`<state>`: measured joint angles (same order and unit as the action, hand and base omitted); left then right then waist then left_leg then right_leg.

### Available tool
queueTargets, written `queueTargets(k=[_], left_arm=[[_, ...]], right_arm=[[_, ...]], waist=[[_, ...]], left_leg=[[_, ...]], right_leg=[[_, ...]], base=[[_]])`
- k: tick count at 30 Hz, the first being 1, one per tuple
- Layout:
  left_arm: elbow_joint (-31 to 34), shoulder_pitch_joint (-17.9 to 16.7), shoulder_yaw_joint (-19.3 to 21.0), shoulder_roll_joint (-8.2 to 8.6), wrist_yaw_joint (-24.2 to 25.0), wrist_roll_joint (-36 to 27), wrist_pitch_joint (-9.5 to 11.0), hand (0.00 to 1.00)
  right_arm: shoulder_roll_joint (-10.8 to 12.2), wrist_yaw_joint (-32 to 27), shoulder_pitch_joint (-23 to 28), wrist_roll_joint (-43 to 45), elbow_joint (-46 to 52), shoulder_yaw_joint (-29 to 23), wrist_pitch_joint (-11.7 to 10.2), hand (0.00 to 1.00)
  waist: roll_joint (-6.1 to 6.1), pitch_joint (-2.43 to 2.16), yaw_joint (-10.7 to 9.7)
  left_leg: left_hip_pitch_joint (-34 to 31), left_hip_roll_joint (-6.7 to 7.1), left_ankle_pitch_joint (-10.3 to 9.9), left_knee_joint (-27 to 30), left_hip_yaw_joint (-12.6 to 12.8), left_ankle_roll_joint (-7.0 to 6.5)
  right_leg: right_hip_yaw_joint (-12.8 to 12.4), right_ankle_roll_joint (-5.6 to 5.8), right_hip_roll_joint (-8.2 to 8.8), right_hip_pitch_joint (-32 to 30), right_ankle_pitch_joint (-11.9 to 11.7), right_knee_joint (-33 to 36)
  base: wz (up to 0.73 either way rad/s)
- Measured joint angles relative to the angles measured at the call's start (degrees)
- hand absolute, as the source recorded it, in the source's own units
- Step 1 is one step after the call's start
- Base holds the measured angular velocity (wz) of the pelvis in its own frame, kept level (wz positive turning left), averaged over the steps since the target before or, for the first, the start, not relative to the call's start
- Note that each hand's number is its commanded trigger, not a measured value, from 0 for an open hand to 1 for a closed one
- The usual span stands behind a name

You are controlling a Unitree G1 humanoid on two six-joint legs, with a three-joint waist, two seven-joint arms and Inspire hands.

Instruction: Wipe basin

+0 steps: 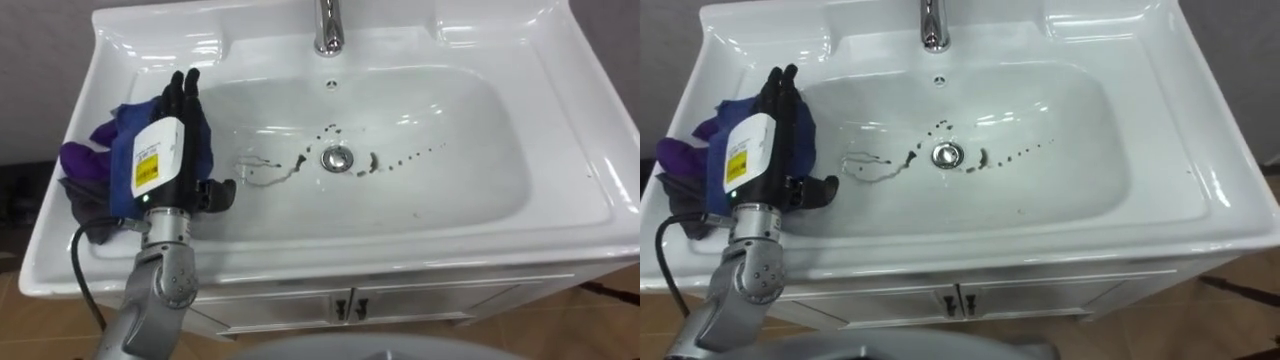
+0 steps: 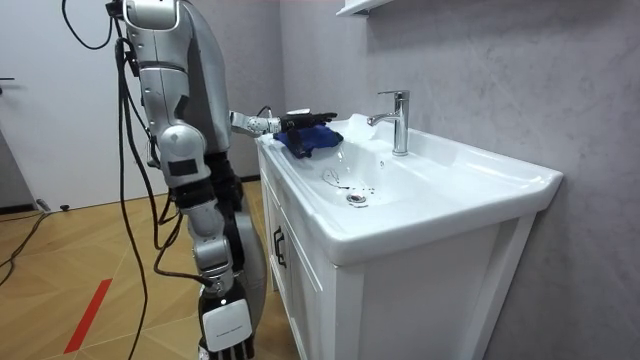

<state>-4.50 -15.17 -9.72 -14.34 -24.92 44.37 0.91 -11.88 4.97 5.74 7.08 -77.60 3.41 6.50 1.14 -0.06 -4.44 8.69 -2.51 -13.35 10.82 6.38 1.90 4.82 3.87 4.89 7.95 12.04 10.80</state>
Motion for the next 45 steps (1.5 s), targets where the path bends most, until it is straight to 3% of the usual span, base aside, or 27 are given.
queueTargets(k=[6,11,16,31,35,41,45], left_arm=[[0.0,0.0,0.0,0.03,-0.9,3.8,-1.5,0.00],[0.0,0.0,0.0,0.02,-2.5,6.0,-3.6,0.00],[0.0,-1.2,0.0,0.02,-4.5,6.5,-4.6,0.00],[0.0,-2.2,0.5,0.01,-7.1,8.9,-4.9,0.00],[-2.6,-2.5,0.5,0.01,-7.1,10.0,-6.0,0.00],[-4.7,-3.2,0.5,0.09,-7.1,10.4,-6.9,0.00],[-5.3,-3.3,0.5,0.30,-7.1,10.3,-7.3,0.00]], right_arm=[[-0.2,-1.0,0.0,0.0,0.3,0.0,1.0,0.00],[-0.5,-1.2,-0.1,0.0,0.2,0.5,1.1,0.00],[-0.5,-1.2,-0.2,0.0,0.1,1.1,1.1,0.00],[-0.5,-1.3,0.7,0.2,-0.3,2.1,1.1,0.00],[-0.5,-1.7,0.7,0.2,-0.3,2.1,2.2,0.00],[-0.5,-2.0,0.6,0.2,0.4,2.1,2.4,0.00],[-0.5,-2.5,0.6,0.2,1.7,2.0,3.7,0.00]], waist=[[1.06,0.18,0.0],[1.70,0.05,0.1],[1.47,0.10,0.2],[1.53,0.04,0.4],[1.44,0.03,0.4],[0.38,-0.46,0.3],[-0.04,-0.61,0.3]], left_leg=[[0.0,0.00,0.0,-0.2,0.1,0.00],[0.5,0.00,0.0,-0.4,0.1,0.00],[0.4,0.00,0.0,-0.6,0.1,0.00],[0.4,0.00,0.0,-0.4,0.1,0.00],[0.5,0.00,0.0,-0.4,-0.1,0.00],[0.4,0.01,0.0,-0.3,-0.2,0.00],[-0.1,0.01,0.0,0.0,-0.2,0.00]], right_leg=[[-0.1,0.00,0.00,-0.1,0.0,0.1],[-0.1,0.00,-0.04,0.2,0.0,0.0],[0.0,0.01,-0.04,0.2,0.0,-0.2],[0.0,0.01,-0.04,0.3,0.0,-0.2],[0.1,0.01,-0.04,0.4,0.0,-0.2],[0.2,0.01,-0.04,0.4,0.0,-0.2],[0.2,0.01,-0.03,0.2,0.0,-0.2]], base=[[0.00],[0.00],[0.00],[0.00],[0.00],[0.00],[0.00]])
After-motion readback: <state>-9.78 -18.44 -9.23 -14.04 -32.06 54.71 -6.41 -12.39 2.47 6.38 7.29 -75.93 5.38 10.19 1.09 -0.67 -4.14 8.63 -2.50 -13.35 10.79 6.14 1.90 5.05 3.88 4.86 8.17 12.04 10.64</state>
